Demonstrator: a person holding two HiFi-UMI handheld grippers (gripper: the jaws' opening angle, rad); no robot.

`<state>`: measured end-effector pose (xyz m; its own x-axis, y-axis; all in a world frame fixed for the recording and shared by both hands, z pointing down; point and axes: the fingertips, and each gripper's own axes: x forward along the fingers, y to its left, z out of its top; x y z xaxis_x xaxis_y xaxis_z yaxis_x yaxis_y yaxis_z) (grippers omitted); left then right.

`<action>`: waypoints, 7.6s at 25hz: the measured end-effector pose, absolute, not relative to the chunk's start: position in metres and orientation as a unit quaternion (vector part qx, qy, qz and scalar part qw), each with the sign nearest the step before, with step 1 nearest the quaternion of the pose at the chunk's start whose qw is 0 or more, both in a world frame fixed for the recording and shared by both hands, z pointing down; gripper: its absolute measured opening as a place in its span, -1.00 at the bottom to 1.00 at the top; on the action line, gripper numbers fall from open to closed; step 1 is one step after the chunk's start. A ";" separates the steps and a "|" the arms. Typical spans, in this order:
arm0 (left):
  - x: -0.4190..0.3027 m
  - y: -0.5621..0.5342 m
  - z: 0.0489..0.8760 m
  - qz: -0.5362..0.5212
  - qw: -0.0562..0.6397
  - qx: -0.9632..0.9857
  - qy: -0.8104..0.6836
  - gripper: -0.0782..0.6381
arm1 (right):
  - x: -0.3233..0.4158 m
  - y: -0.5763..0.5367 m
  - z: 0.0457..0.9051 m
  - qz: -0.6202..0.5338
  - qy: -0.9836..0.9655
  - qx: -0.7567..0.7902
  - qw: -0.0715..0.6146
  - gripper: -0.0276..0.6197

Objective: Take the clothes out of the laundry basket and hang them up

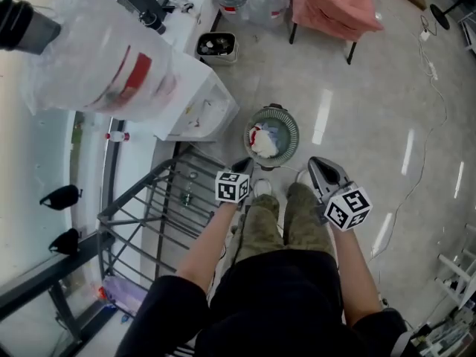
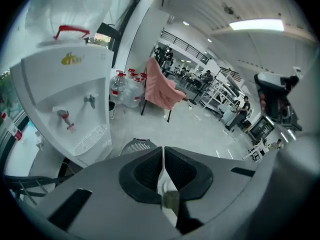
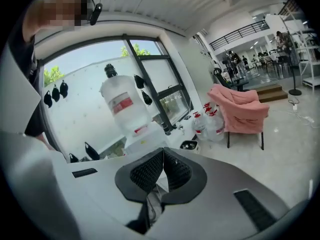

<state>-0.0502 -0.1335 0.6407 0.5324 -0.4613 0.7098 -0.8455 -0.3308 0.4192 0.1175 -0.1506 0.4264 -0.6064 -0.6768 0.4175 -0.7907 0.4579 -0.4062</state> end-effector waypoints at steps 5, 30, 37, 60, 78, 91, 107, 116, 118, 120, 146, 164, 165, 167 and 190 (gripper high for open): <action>-0.037 -0.162 0.727 0.268 0.399 0.751 -0.453 -0.74 | 0.125 -0.173 0.510 0.329 -0.848 0.400 0.112 -0.91; 0.011 -0.213 1.109 0.465 0.399 0.641 -0.462 -0.32 | 0.145 -0.247 0.830 0.307 -0.904 0.208 0.214 -0.91; -0.022 -0.214 1.157 0.472 0.439 0.544 -0.537 -0.15 | 0.144 -0.257 0.875 0.324 -0.899 0.193 0.221 -0.91; -0.034 -0.215 1.237 0.595 0.427 0.515 -0.446 -0.76 | 0.127 -0.237 0.908 0.351 -0.902 0.126 0.220 -0.91; -0.044 -0.204 1.261 0.636 0.438 0.464 -0.433 -0.75 | 0.140 -0.247 0.912 0.363 -0.894 0.141 0.222 -0.91; -0.005 -0.227 1.116 0.434 0.451 0.631 -0.458 -0.76 | 0.128 -0.271 0.868 0.342 -0.898 0.175 0.215 -0.91; 0.064 -0.205 0.952 0.344 0.371 0.787 -0.353 -0.77 | 0.130 -0.266 0.892 0.323 -0.886 0.172 0.283 -0.91; 0.080 -0.188 0.915 0.345 0.340 0.812 -0.325 -0.77 | 0.122 -0.243 0.908 0.292 -0.887 0.139 0.329 -0.91; 0.086 -0.183 0.901 0.342 0.331 0.822 -0.312 -0.77 | 0.121 -0.239 0.906 0.272 -0.892 0.118 0.341 -0.91; 0.089 -0.176 0.883 0.338 0.323 0.832 -0.299 -0.77 | 0.120 -0.235 0.906 0.242 -0.896 0.091 0.361 -0.83; 0.093 -0.138 0.675 0.262 0.261 0.895 -0.249 -0.77 | 0.072 -0.174 0.835 -0.064 -0.869 -0.168 0.461 -0.40; 0.058 -0.109 0.671 0.233 0.297 0.877 -0.297 -0.77 | 0.094 -0.223 0.722 0.090 -0.917 0.094 0.376 -0.91; 0.054 -0.111 0.665 0.230 0.301 0.875 -0.302 -0.77 | 0.097 -0.226 0.703 0.114 -0.919 0.123 0.357 -0.91; 0.047 -0.119 0.648 0.222 0.298 0.874 -0.314 -0.76 | 0.102 -0.231 0.661 0.152 -0.918 0.178 0.321 -0.91; -0.044 -0.110 0.469 0.147 0.245 0.873 -0.395 -0.47 | 0.059 -0.217 0.319 0.127 -0.897 0.383 0.181 -0.91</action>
<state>-0.0445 -0.1102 0.4690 0.6442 -0.6184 0.4501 -0.7623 -0.5671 0.3120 0.0593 -0.2172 0.3190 -0.6404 -0.6415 0.4224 -0.7337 0.6735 -0.0895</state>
